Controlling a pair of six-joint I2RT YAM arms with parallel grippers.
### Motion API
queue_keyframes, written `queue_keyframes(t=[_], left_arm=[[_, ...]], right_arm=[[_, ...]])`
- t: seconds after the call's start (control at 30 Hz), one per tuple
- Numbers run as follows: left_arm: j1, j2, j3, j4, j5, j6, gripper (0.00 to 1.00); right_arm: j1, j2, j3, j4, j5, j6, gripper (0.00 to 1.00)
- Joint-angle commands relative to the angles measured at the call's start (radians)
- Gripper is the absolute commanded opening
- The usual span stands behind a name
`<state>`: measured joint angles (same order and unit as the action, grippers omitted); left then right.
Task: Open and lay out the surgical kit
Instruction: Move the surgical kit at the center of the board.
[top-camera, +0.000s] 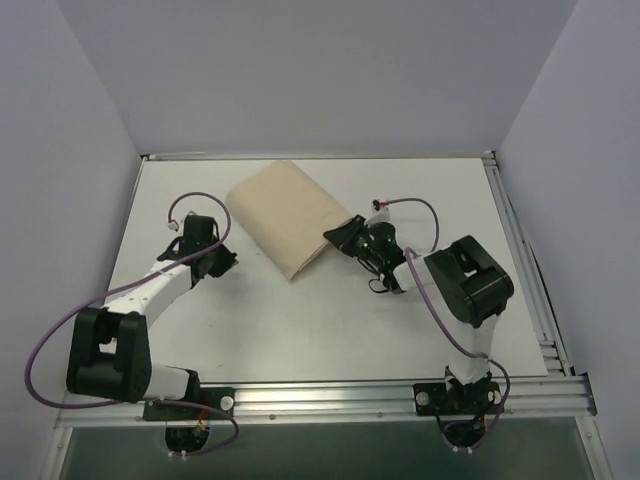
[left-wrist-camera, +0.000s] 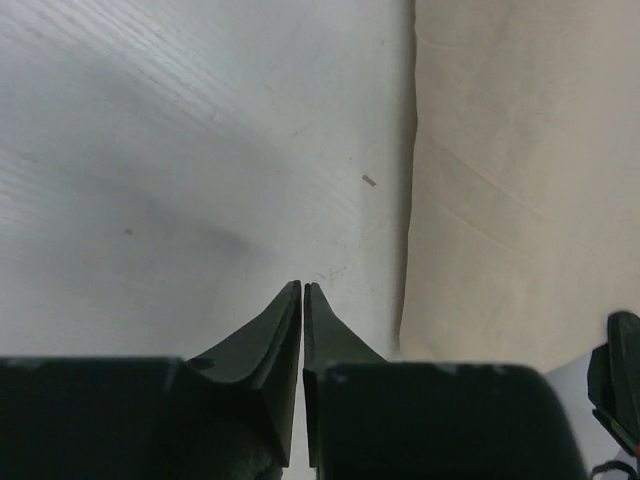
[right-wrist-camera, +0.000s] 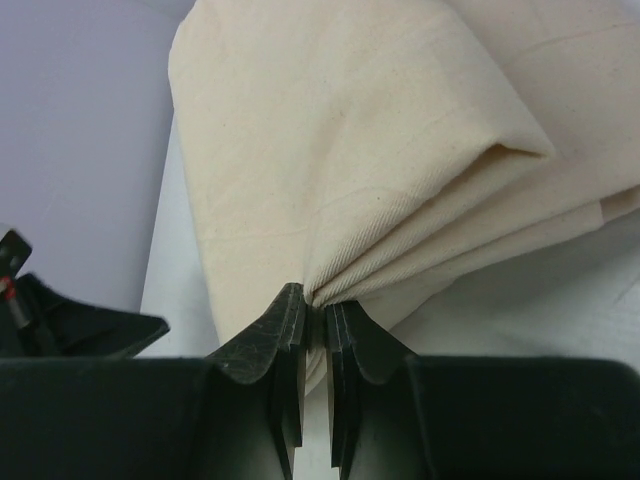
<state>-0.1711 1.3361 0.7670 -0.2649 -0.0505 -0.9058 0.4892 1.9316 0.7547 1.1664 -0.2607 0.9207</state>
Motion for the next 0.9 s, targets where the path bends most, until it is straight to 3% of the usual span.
queue_keyframes(t=[0.0, 0.23, 0.4, 0.47, 0.57, 0.6, 0.7, 0.8, 0.87], left_arm=[[-0.041, 0.124, 0.096, 0.085, 0.023, -0.001, 0.13], [-0.048, 0.405, 0.353, 0.012, 0.083, 0.109, 0.13], [-0.048, 0.589, 0.590, -0.103, 0.155, 0.202, 0.06], [-0.050, 0.629, 0.620, -0.112, 0.192, 0.226, 0.05], [-0.054, 0.650, 0.617, -0.063, 0.251, 0.242, 0.04], [-0.062, 0.655, 0.627, -0.063, 0.259, 0.255, 0.04], [-0.070, 0.666, 0.647, -0.082, 0.276, 0.265, 0.03], [-0.076, 0.631, 0.606, -0.053, 0.275, 0.255, 0.03], [-0.076, 0.585, 0.568, -0.059, 0.217, 0.255, 0.08]], right_arm=[[0.066, -0.133, -0.093, 0.015, 0.029, -0.036, 0.00], [0.262, -0.229, -0.190, -0.074, 0.190, -0.020, 0.00], [0.370, -0.243, -0.204, -0.093, 0.258, -0.005, 0.00], [0.402, -0.238, -0.184, -0.111, 0.288, -0.016, 0.02], [0.414, -0.243, -0.164, -0.187, 0.281, -0.040, 0.13], [0.417, -0.249, -0.158, -0.206, 0.275, -0.049, 0.28], [0.419, -0.313, -0.141, -0.341, 0.275, -0.103, 0.53], [0.417, -0.440, -0.144, -0.474, 0.287, -0.160, 0.72], [0.416, -0.558, -0.129, -0.615, 0.296, -0.209, 0.76]])
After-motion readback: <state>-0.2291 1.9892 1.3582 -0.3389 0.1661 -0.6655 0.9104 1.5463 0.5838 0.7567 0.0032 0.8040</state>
